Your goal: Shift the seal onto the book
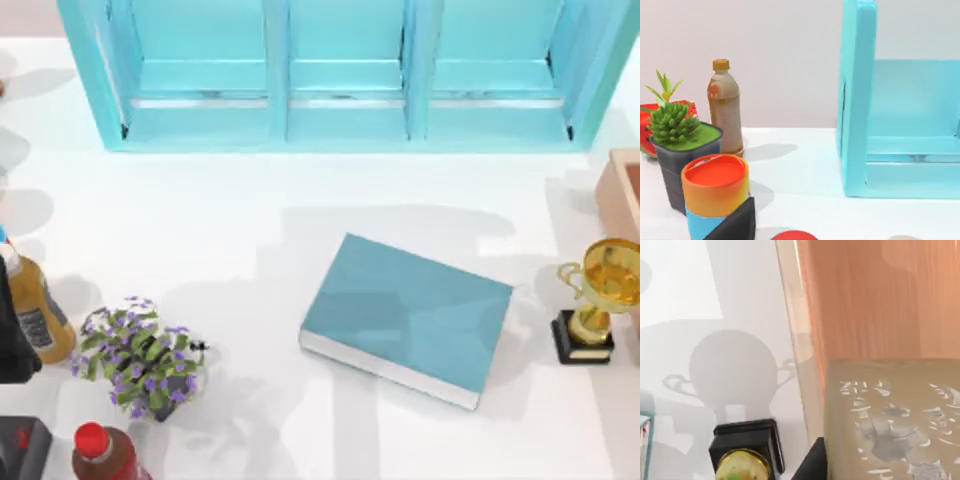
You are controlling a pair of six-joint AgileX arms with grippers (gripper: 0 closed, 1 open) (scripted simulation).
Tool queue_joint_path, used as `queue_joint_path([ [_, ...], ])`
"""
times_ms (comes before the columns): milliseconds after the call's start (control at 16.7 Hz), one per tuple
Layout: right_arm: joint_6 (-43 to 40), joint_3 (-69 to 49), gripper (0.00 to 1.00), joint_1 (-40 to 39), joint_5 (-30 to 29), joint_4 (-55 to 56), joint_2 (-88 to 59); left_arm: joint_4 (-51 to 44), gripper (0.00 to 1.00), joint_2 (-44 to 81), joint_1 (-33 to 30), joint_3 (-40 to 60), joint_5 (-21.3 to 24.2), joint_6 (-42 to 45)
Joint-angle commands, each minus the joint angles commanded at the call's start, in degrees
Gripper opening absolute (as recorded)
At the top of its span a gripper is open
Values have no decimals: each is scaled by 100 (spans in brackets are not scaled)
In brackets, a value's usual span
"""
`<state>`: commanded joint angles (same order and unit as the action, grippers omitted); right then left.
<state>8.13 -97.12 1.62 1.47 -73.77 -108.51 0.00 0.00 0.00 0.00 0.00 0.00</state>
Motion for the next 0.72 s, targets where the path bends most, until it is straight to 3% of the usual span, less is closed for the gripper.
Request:
queue_joint_path([
  [300, 104, -170, 0, -938, -166, -962, 386, 0, 100, 0, 0, 0, 0, 0],
  [720, 186, -196, 0, -1043, -156, -946, 369, 0, 100, 0, 0, 0, 0, 0],
])
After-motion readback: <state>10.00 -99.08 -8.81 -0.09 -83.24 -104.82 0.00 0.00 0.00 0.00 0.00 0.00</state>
